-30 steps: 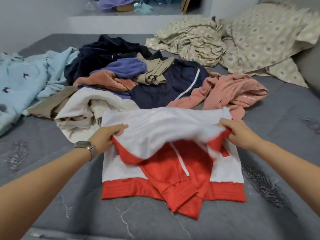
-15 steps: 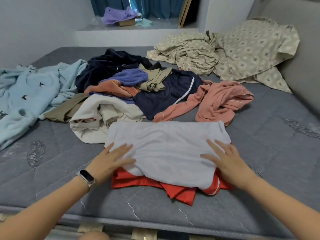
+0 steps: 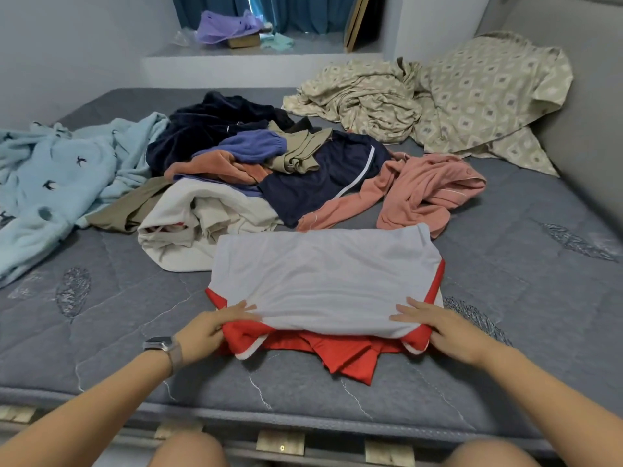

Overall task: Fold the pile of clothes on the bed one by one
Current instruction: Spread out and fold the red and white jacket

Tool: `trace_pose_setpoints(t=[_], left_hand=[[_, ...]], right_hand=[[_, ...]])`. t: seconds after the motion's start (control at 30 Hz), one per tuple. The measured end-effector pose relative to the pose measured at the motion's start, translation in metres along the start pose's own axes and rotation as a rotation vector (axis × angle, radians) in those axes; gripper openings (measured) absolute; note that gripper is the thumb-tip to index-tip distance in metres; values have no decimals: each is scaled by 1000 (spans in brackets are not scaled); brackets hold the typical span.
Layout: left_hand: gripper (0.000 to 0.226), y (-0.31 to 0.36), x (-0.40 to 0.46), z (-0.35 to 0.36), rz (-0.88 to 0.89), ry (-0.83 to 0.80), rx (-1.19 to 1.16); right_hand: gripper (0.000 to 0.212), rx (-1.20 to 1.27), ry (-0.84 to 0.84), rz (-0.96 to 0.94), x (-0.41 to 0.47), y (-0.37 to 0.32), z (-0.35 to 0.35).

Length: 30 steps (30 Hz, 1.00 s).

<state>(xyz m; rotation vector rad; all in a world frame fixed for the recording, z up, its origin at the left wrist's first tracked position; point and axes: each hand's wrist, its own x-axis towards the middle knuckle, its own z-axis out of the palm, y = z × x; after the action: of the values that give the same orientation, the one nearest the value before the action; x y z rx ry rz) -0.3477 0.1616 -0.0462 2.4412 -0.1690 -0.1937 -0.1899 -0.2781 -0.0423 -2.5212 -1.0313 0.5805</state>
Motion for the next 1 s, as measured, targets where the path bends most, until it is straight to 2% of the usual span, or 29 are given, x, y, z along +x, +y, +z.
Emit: trace_pose_setpoints(t=[0.1,0.17,0.23,0.27,0.3,0.33,0.37,0.4,0.43,0.53,0.63,0.8,0.87,0.93,0.97,1.0], left_hand=[[84,10,-1,-2,-108,5,-249],[88,10,-3,0,-124,-120,-243],[104,8,-2,-3,-165,-199,-136],[105,8,1,-5,-195,-189,-74],[98,14,4,-6,-223,-123,-17],[84,26,9,-7,-213,-10,36],[65,41,13,-5,-184,123,83],[50,56,18,0,-133,231,105],[46,70,24,9,-101,287,126],[66,107,44,57,-134,251,286],[61,104,55,108,-262,145,501],[67,97,52,126,-338,-56,558],[79,100,54,113,-290,-35,497],[88,102,60,90,-319,30,237],[83,102,62,75,-360,150,60],[73,95,62,60,-408,360,-59]], right_hand=[[59,241,-28,206,2,2,-8],[63,257,-116,225,1,-2,-14],[76,74,-293,180,2,-7,-20],[80,-54,-361,160,3,-12,-24],[75,-192,-353,131,5,-20,-28],[62,-329,-232,85,8,-30,-29],[49,-425,-6,-9,12,-39,-27],[48,-459,174,-66,16,-53,-24],[52,-396,261,-66,20,-66,-18],[66,-198,209,21,29,-95,30],[63,-224,197,66,34,-96,71],[81,-247,117,63,36,-90,74],[87,-186,73,62,35,-94,66],[79,75,111,132,37,-91,48],[70,210,270,174,37,-87,40],[65,253,488,237,38,-78,33]])
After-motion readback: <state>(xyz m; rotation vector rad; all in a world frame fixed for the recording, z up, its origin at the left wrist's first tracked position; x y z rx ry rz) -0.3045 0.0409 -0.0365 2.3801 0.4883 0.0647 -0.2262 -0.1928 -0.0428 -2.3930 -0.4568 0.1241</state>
